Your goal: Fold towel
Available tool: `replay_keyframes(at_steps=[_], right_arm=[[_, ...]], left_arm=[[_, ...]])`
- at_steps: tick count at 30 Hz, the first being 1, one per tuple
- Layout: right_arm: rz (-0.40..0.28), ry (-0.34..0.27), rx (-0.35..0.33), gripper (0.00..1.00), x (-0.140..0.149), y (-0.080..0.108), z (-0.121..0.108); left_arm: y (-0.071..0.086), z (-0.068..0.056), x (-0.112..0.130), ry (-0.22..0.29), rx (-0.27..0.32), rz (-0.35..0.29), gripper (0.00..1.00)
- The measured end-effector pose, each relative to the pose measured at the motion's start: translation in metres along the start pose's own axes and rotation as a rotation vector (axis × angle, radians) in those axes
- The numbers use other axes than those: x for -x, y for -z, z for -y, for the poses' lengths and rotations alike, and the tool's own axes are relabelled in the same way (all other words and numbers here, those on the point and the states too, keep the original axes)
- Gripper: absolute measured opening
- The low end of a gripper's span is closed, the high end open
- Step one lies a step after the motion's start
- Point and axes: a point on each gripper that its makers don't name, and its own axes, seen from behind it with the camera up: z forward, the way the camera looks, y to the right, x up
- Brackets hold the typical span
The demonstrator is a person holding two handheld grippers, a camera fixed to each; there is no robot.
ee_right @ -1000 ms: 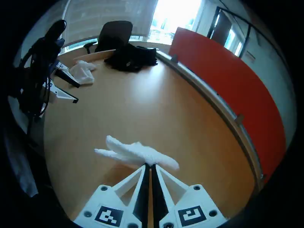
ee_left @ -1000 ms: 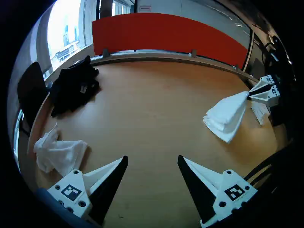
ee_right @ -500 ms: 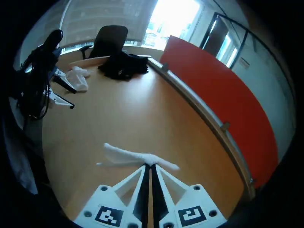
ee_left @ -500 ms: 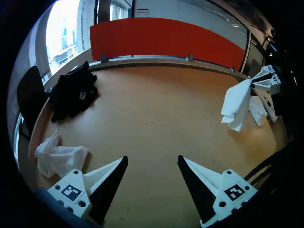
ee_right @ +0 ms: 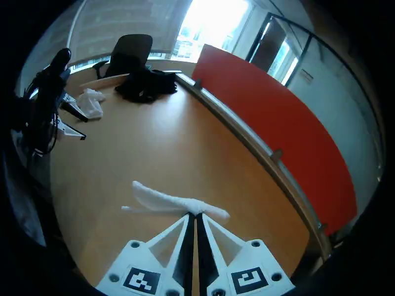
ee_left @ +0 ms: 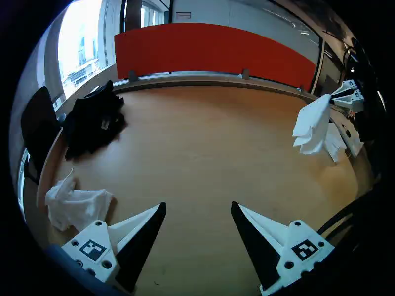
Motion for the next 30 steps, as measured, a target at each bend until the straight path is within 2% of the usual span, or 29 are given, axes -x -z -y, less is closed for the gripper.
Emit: replay_keyframes(at_steps=[8, 20, 30], right_arm=[[0.008, -0.037, 0.034, 0.04, 0.018, 0.014, -0.033], [0.066, -0.033, 0.097, 0.04, 0.054, 0.038, -0.089], [0.106, -0.061, 0.145, 0.04, 0.084, 0.057, -0.131]], left_arm=[[0.001, 0.000, 0.001, -0.009, -0.009, 0.006, 0.98], [0.002, -0.004, 0.001, -0.011, -0.024, 0.014, 0.98], [0.001, -0.009, 0.004, -0.002, -0.028, 0.025, 0.98]])
